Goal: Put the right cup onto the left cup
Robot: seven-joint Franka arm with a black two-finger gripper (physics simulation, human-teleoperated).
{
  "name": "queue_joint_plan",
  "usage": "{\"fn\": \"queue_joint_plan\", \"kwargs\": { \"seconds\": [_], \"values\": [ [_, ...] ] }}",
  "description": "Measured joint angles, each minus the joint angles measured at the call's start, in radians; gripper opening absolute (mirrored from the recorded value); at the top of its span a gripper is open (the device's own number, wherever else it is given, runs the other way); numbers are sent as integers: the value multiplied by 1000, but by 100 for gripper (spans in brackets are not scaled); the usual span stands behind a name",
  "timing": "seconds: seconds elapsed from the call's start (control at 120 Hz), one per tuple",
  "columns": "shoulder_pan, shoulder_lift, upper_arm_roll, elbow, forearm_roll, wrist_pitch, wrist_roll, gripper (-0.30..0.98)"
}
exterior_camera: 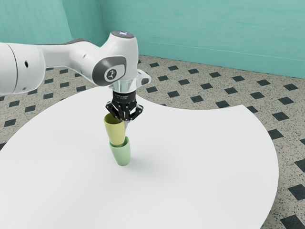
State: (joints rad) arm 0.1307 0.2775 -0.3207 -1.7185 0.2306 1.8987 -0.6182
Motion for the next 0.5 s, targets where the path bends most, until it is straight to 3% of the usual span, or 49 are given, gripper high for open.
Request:
{"fn": "queue_joint_plan", "kwargs": {
  "seconds": [0.5],
  "values": [
    [7,24,5,-3,0,24,-2,-10]
  ]
}}
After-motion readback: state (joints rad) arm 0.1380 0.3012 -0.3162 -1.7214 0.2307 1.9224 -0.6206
